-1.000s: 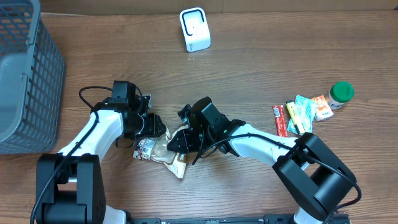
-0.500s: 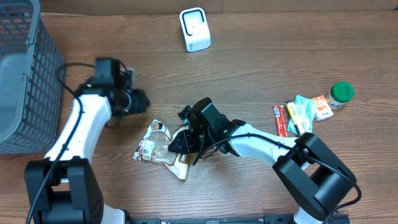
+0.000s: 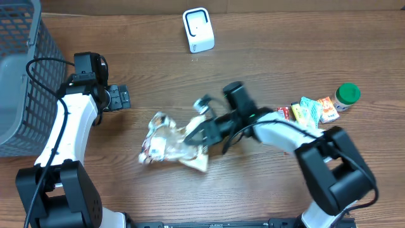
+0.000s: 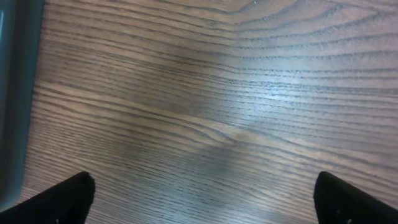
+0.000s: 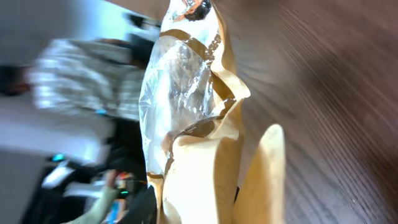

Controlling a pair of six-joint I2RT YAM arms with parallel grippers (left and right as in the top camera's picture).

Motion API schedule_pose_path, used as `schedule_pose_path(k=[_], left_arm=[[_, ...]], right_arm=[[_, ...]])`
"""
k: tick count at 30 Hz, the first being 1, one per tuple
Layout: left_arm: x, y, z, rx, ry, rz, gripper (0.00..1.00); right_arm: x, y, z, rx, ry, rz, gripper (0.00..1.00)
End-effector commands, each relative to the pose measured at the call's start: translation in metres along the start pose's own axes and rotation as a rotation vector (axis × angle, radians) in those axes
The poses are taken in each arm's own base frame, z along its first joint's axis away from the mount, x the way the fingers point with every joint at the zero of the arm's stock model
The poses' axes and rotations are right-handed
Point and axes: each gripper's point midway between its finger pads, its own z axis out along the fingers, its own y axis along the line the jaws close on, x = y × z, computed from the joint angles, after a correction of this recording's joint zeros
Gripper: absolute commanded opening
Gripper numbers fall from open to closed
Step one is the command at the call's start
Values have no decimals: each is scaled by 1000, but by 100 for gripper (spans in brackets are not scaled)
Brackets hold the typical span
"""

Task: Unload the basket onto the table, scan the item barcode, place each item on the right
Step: 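Lift the snack bag with the right gripper, retract left gripper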

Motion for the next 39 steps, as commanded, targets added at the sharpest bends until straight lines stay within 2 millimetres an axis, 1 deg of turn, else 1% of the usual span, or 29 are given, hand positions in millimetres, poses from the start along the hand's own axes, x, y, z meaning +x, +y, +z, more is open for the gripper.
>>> schedule_pose_path(k=[1,3,5,8,10,12,14,17,19,21,24,33,39], left_arm=[[-7,-4,-2,49,-21,90,100],[-9,-1,-2,48,-27,112,100],[-11,2,-2,52,-36,112,100],[-18,-3,-3,152,-71,131,100],[-22,-6,-4,213,-94,138,100],[-27,-2,-5,236,-115,129,100],[-30,6,-5,226,-129,113,100],[-33,13,-5,218,-140,105,100],[-34,13,-5,219,-143,104,100],[-34,13,-5,219,-143,105,100],[-32,13,-5,220,-137,104,100],[-32,13,-4,220,-135,104,100],[-32,13,-4,217,-135,103,100]], right_arm=[[-9,43,-37,-188,-37,-129,4],[-13,43,-49,-177,-68,-139,4],[-14,46,-55,-168,-83,-169,4],[-12,56,-60,-160,-94,-233,3],[-11,56,-62,-130,-103,-235,4],[-10,50,-63,-64,-108,-219,3],[-4,42,-64,17,-100,-224,3],[13,22,-68,202,-52,-214,3],[23,19,-72,266,-20,-223,3],[27,22,-74,282,-7,-237,4],[28,27,-75,292,-7,-260,4],[18,38,-79,300,-14,-288,4],[14,41,-80,300,-16,-294,4]])
